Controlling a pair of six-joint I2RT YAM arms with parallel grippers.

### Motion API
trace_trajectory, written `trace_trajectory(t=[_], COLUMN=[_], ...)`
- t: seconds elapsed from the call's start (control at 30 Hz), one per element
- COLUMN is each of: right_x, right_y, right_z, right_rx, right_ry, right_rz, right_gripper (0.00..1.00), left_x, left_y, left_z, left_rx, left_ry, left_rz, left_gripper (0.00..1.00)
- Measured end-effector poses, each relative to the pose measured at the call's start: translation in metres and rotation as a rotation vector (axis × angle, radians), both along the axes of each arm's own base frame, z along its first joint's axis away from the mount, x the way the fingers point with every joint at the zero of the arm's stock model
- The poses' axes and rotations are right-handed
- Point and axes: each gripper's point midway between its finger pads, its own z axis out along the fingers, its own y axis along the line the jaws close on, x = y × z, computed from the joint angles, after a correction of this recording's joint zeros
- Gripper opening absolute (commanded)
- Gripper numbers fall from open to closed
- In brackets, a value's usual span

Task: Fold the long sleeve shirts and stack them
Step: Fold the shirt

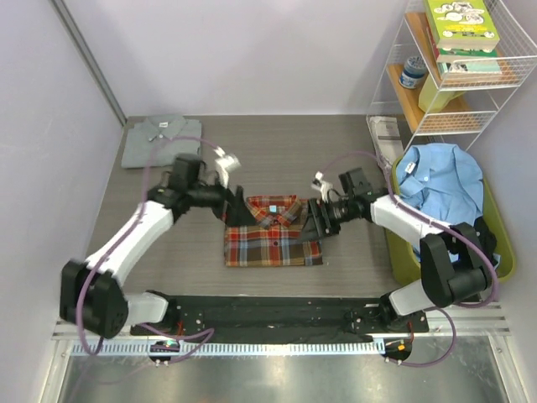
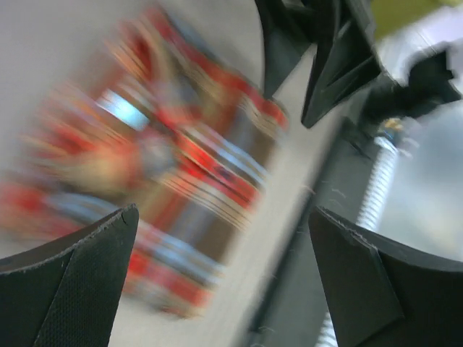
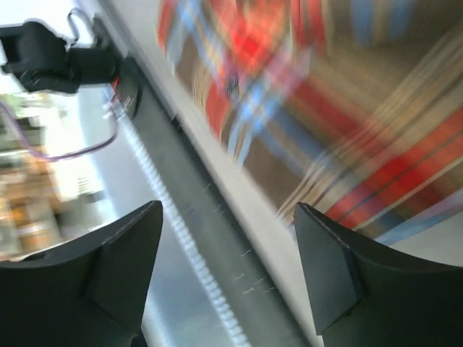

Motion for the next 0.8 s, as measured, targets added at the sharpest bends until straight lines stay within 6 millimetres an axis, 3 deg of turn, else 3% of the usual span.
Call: trace_trajectory(t=[0.1,0.2,0.37,0.5,0.67,0.8], right_x=[-0.043,-0.06,-0.052,-0.039,0.01,0.049], right_y=[0.002,0.007,0.01,0.009,-0.004,-0.019], right_z=[-0.031,-0.043,-0.078,-0.083,-0.086,-0.085], right_rx=[0.032,0.063,0.035,0.066,0.076,0.04], right_ry=[0.2,0.283,0.423,0.622,0.615,0.547], right_rz=[-0.01,-0.009,-0.029,-0.039,-0.095,-0.148], right_gripper=[0.81,0.81,0.77,0.71,0.68,0.62], left_x=[-0.043,-0.081,-0.064,-0.045,-0.013,0.011], left_y=[-0.021,-0.021,-0.025,-0.018,-0.013,-0.015], left_z=[-0.086,-0.133,-0.161,-0.174,-0.172,-0.166], left_rx=[-0.001,0.027,0.022,-0.047,-0.127,-0.148], left_ry=[0.355,0.6,0.708,0.854,0.907,0.847], left_rz=[-0.048,-0.037,0.023,0.083,0.107,0.11], left_gripper=[1.0,1.0,1.0,1.0,0.95,0.97])
